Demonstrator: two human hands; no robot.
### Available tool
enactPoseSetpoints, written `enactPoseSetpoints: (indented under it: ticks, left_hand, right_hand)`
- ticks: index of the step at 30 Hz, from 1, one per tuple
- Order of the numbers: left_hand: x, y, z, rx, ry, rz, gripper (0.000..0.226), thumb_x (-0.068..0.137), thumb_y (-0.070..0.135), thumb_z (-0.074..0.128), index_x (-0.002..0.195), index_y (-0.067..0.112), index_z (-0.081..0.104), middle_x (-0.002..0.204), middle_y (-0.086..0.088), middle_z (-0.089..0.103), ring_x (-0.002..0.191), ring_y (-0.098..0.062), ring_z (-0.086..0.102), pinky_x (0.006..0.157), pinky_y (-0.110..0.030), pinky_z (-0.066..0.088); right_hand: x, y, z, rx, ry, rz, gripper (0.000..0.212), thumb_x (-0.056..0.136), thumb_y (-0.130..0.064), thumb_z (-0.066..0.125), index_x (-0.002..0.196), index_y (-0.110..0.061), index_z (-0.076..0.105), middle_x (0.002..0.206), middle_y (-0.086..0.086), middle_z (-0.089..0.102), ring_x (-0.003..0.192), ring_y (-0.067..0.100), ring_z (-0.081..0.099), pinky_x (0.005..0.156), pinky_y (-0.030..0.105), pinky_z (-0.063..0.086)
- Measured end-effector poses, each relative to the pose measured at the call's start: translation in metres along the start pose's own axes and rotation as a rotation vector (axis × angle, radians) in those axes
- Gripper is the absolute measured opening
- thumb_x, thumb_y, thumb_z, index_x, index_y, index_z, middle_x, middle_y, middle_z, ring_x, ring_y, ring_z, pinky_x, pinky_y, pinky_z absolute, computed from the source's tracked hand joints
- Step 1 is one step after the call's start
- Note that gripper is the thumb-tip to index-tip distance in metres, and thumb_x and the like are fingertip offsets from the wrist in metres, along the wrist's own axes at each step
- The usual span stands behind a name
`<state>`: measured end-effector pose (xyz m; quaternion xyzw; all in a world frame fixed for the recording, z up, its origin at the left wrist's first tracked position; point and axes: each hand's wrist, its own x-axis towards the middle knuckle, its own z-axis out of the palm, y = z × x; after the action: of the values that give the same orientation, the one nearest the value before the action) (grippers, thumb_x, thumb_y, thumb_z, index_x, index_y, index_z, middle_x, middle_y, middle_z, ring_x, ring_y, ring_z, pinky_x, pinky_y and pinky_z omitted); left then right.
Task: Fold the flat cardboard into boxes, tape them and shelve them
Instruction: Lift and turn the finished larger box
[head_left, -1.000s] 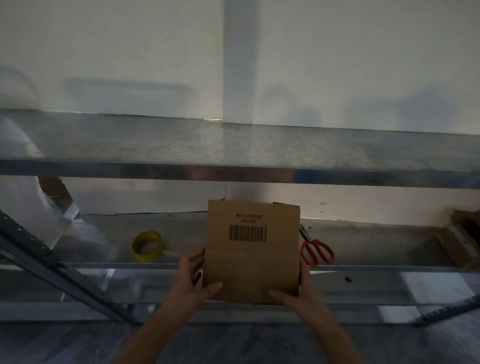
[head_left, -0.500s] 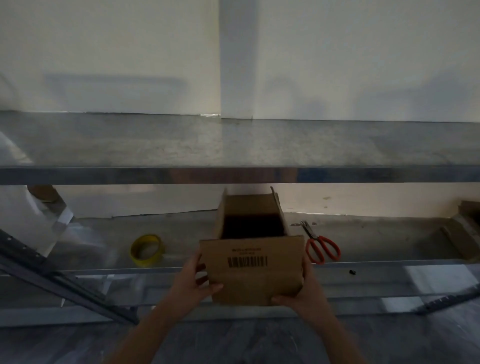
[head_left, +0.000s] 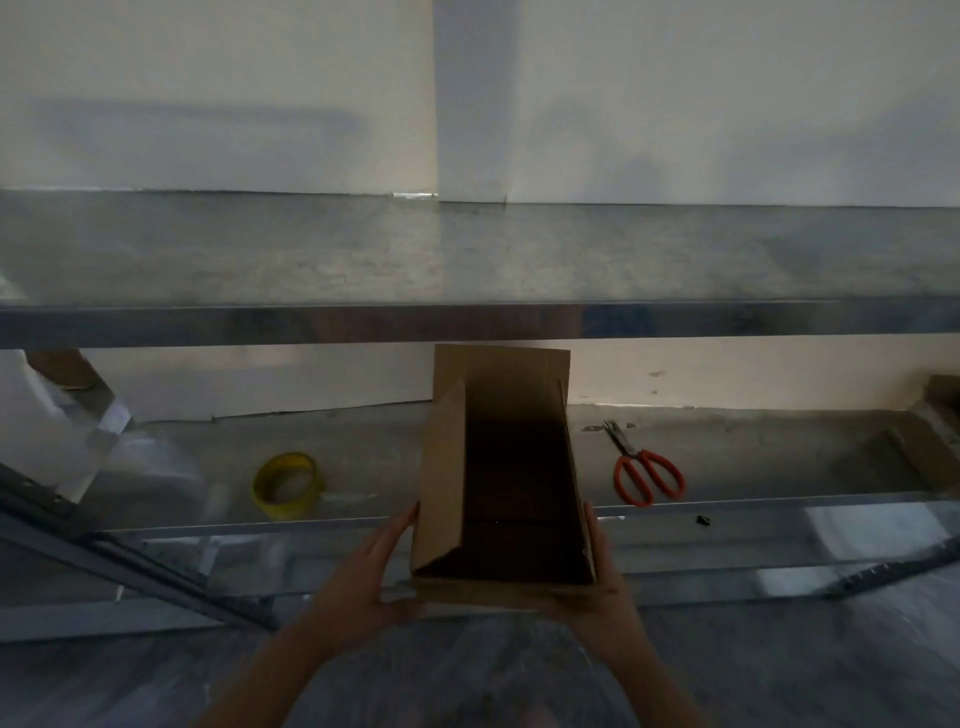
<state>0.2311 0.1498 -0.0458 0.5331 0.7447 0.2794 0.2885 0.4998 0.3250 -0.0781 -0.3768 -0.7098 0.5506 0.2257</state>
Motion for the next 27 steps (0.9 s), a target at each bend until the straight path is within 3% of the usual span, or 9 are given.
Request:
enactPoseSetpoints:
  ticks: [2, 5, 9, 17, 20, 24, 27]
  left_hand:
    - [0.001, -0.007, -0.016, 0.315, -0.001, 0.070, 0.102, 0.075, 0.077, 0.053, 0.149, 0.041, -0.009, 0.157, 0.021, -0.001, 0.147, -0.005, 0.000, 0.118, -0.023, 0.004]
    - [0.002, -0.011, -0.043, 0.534, -0.017, 0.074, 0.104, 0.076, 0.084, 0.037, 0.149, 0.032, -0.015, 0.158, 0.014, -0.011, 0.146, -0.010, -0.015, 0.119, -0.033, -0.008]
    - [-0.001, -0.001, -0.060, 0.525, 0.031, 0.065, 0.106, 0.074, 0.084, 0.039, 0.151, 0.028, -0.006, 0.159, 0.011, -0.003, 0.148, -0.012, -0.010, 0.119, -0.035, -0.004]
    - [-0.002, 0.041, -0.040, 0.538, -0.027, 0.049, 0.104, 0.071, 0.087, 0.037, 0.148, 0.039, -0.013, 0.159, 0.017, -0.010, 0.147, -0.008, -0.014, 0.120, -0.036, -0.005]
    - [0.005, 0.066, -0.026, 0.562, -0.030, 0.066, 0.103, 0.072, 0.087, 0.038, 0.149, 0.041, -0.012, 0.158, 0.018, -0.011, 0.146, -0.006, -0.017, 0.119, -0.036, -0.008]
    - [0.028, 0.115, 0.009, 0.592, -0.021, 0.120, 0.103, 0.074, 0.086, 0.039, 0.149, 0.038, -0.012, 0.158, 0.017, -0.013, 0.146, -0.008, -0.016, 0.120, -0.036, -0.010]
    - [0.053, 0.159, 0.053, 0.589, -0.004, 0.142, 0.104, 0.073, 0.086, 0.037, 0.149, 0.037, -0.013, 0.157, 0.016, -0.014, 0.146, -0.008, -0.016, 0.118, -0.033, -0.012]
  right_hand:
    - [-0.003, 0.004, 0.000, 0.015, 0.022, 0.003, 0.122, 0.058, -0.027, 0.096, 0.152, -0.039, 0.020, 0.142, -0.018, 0.049, 0.130, 0.004, 0.049, 0.096, 0.019, 0.049]
    - [-0.006, 0.008, -0.002, 0.034, 0.042, -0.021, 0.121, 0.055, -0.026, 0.097, 0.151, -0.037, 0.024, 0.138, -0.018, 0.054, 0.127, 0.005, 0.053, 0.096, 0.020, 0.049]
    - [-0.010, 0.007, -0.009, 0.049, 0.039, -0.053, 0.116, 0.061, -0.015, 0.094, 0.151, -0.038, 0.025, 0.137, -0.013, 0.056, 0.127, 0.009, 0.054, 0.094, 0.020, 0.050]
    - [-0.031, 0.002, -0.042, 0.127, 0.063, -0.101, 0.107, 0.062, -0.015, 0.092, 0.149, -0.030, 0.031, 0.136, -0.009, 0.058, 0.128, 0.012, 0.053, 0.096, 0.023, 0.050]
    - [-0.036, -0.001, -0.075, 0.150, 0.090, -0.111, 0.110, 0.059, -0.024, 0.093, 0.149, -0.032, 0.031, 0.135, -0.015, 0.058, 0.126, 0.006, 0.054, 0.095, 0.015, 0.047]
    - [-0.040, 0.003, -0.149, 0.094, 0.106, -0.119, 0.112, 0.059, -0.039, 0.091, 0.150, -0.043, 0.026, 0.131, -0.019, 0.060, 0.121, 0.003, 0.057, 0.090, 0.014, 0.049]
    - [-0.046, 0.018, -0.223, 0.037, 0.119, -0.129, 0.116, 0.060, -0.049, 0.090, 0.153, -0.040, 0.021, 0.138, -0.017, 0.055, 0.126, 0.004, 0.053, 0.095, 0.016, 0.048]
